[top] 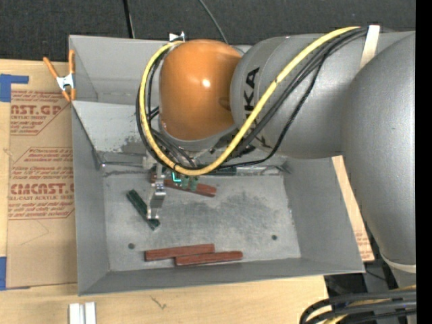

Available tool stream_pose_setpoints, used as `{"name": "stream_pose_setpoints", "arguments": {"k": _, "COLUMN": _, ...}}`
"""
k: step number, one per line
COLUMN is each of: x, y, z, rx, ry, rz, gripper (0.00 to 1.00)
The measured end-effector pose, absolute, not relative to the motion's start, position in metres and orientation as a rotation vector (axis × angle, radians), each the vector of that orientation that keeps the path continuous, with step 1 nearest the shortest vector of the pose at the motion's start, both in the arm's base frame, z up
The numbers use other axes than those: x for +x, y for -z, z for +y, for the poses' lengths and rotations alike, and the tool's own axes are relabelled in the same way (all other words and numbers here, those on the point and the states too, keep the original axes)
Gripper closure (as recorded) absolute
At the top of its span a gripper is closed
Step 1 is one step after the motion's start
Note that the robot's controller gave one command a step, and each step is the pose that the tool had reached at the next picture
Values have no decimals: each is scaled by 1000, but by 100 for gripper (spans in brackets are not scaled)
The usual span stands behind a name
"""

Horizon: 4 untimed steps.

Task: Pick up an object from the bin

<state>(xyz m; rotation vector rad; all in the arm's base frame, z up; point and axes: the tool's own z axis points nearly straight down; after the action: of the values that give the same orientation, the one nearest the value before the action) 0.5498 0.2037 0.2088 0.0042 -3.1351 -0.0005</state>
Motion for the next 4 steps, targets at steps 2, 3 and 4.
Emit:
{"name": "stream_pose_setpoints", "arguments": {"k": 2, "x": 556, "y": -150, "z": 193, "rx": -90, "ry": 5, "rz": -3146, "gripper": 0}}
{"name": "stream_pose_setpoints", "arguments": {"k": 3, "x": 558, "y": -109, "z": 187, "rx": -158, "ry": 0, "rz": -3135, "gripper": 0}}
{"name": "stream_pose_setpoints", "arguments": {"k": 4, "x": 564, "y": -159, "z": 179, "rx": -358, "ry": 2, "rz": -3121, "gripper": 0}}
